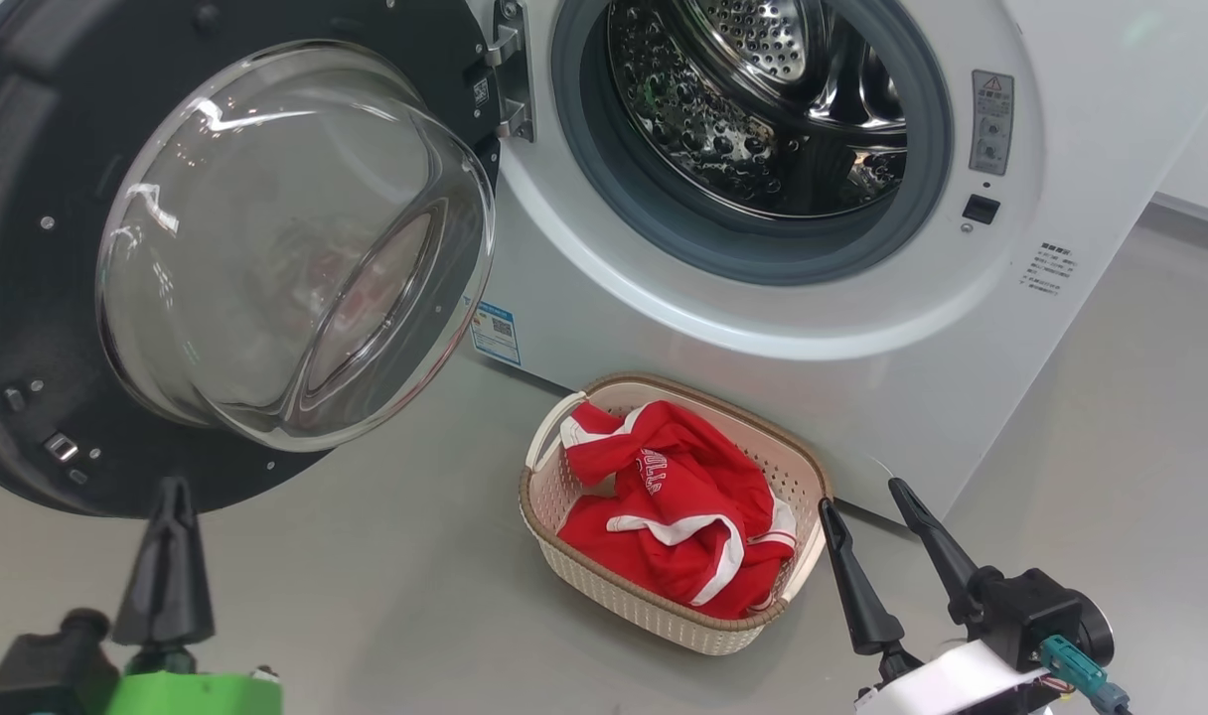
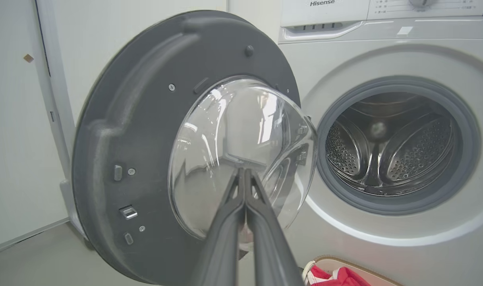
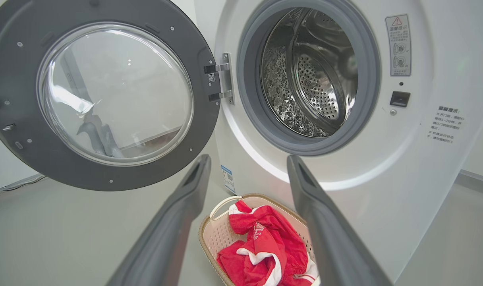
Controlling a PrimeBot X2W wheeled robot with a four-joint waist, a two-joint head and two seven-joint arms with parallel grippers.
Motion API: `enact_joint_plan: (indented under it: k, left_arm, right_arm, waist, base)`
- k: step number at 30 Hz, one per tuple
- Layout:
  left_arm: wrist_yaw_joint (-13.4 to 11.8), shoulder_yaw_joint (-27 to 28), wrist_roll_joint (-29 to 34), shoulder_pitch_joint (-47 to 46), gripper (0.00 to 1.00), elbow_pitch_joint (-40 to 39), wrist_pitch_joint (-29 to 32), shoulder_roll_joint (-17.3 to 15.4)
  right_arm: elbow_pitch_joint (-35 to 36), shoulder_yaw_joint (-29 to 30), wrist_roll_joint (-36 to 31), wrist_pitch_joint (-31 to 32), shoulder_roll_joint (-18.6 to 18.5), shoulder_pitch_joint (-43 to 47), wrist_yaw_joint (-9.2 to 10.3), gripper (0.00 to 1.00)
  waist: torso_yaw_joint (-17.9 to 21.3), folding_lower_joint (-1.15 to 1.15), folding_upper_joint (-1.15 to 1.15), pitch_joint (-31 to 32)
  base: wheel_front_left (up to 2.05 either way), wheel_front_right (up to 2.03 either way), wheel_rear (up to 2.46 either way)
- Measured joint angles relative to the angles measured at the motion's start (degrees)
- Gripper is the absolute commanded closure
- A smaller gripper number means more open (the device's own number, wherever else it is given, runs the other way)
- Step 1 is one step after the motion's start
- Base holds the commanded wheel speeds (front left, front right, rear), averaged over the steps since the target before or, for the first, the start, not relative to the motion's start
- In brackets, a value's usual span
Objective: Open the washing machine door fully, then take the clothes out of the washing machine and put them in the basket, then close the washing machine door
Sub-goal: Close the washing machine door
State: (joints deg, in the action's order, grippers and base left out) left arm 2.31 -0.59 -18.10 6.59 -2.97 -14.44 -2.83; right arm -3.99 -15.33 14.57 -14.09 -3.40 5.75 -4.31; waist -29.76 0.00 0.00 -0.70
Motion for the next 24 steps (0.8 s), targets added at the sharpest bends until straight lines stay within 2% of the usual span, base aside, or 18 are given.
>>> enact_joint_plan:
  k: [5,12,16,20,24]
  left_arm:
    - [-0.4,8.3,-0.4,-1.3,1.00,-5.2,0.0,-3.3]
    - [-1.2,21.6,-6.4,-7.9,1.00,-8.2,-0.3,-8.8]
    - [-1.2,26.8,-13.7,-11.1,1.00,-4.8,0.9,-10.8]
    - [-1.7,31.9,-24.3,-15.1,1.00,1.1,6.8,-10.9]
    - [-3.5,36.1,-34.2,-19.5,1.00,7.3,13.8,-11.4]
  right_arm:
    - [0.6,-0.6,-0.1,0.0,0.0,0.0,0.38,0.00]
    - [1.3,-1.0,-0.6,0.7,-0.4,0.0,0.41,0.00]
    - [1.8,-1.1,-1.0,0.8,-1.0,-0.4,0.41,0.00]
    - [2.1,-1.1,-1.0,1.2,-1.3,-1.2,0.40,0.00]
    - [2.1,-1.0,-1.0,1.2,-1.7,-1.5,0.36,0.00]
  waist:
    - [0.3,0.00,0.00,-0.6]
    - [1.5,0.00,0.00,-2.6]
    - [2.2,0.00,0.00,-3.9]
    - [3.1,0.00,0.00,-5.0]
    - [4.0,0.00,0.00,-5.7]
  base:
    - [0.00,0.00,0.00]
    - [0.00,0.00,0.00]
    - [0.00,0.00,0.00]
    - [0.00,0.00,0.00]
    - [0.00,0.00,0.00]
